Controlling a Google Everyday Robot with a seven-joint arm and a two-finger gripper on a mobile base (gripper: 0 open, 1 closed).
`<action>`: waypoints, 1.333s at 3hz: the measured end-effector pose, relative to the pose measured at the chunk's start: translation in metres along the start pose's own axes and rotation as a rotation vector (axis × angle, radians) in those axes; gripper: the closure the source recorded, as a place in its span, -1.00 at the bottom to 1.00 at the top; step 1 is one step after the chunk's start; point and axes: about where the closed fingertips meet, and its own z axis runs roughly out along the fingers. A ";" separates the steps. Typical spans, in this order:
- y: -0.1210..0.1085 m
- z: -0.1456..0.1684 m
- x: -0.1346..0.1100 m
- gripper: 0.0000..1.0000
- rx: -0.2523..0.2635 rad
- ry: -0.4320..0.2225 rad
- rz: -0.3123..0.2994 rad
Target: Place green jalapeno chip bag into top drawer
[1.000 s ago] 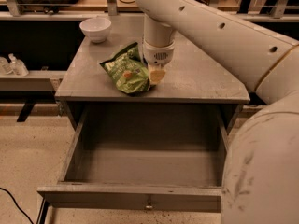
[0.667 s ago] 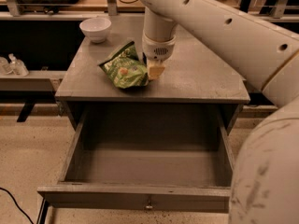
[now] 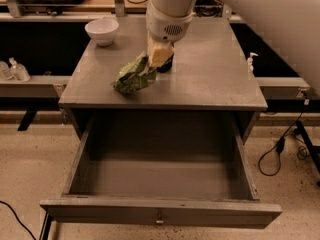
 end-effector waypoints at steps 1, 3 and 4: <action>0.033 -0.021 -0.012 1.00 -0.023 -0.082 -0.038; 0.147 -0.022 0.045 1.00 -0.102 -0.012 0.039; 0.167 -0.008 0.056 0.64 -0.148 0.010 0.053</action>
Offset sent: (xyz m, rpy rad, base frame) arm -0.1676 -0.0644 -0.0475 -0.0176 0.1773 0.0886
